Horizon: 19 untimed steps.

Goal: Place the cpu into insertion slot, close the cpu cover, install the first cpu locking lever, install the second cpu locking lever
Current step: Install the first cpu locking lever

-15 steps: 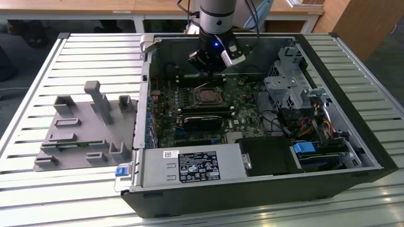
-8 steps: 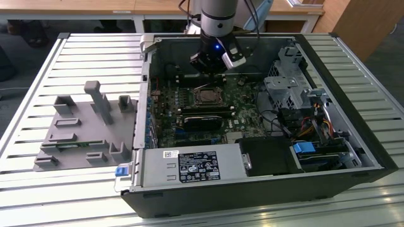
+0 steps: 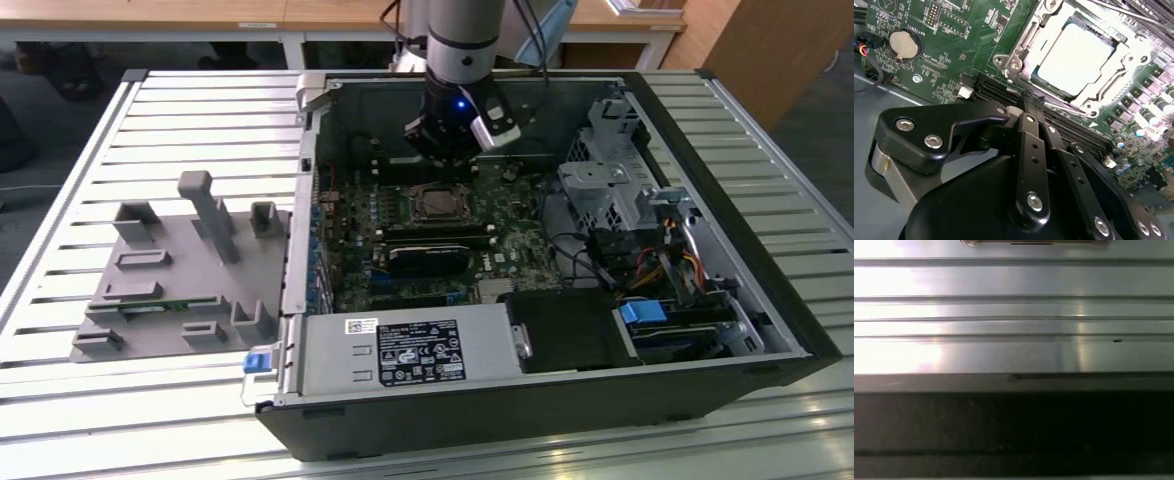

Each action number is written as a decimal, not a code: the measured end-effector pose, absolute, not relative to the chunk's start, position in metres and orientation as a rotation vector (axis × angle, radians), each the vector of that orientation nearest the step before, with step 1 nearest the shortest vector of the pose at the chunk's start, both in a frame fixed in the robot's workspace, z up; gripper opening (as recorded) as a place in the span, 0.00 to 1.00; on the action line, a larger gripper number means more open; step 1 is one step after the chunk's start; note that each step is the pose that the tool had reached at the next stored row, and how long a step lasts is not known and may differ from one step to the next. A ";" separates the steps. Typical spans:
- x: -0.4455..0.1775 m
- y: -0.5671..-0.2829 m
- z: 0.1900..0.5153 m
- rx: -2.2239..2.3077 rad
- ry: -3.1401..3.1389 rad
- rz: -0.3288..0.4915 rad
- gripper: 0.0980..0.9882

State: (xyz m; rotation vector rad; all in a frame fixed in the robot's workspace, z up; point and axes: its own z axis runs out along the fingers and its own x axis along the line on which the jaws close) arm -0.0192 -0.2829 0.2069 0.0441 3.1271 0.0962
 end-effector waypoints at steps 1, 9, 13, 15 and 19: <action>-0.019 -0.283 0.206 0.044 3.127 0.092 0.01; -0.018 -0.279 0.202 0.044 3.128 0.064 0.01; -0.018 -0.277 0.201 0.044 3.128 0.045 0.01; -0.018 -0.276 0.200 0.043 3.128 0.036 0.01; -0.018 -0.275 0.199 0.043 3.128 0.024 0.01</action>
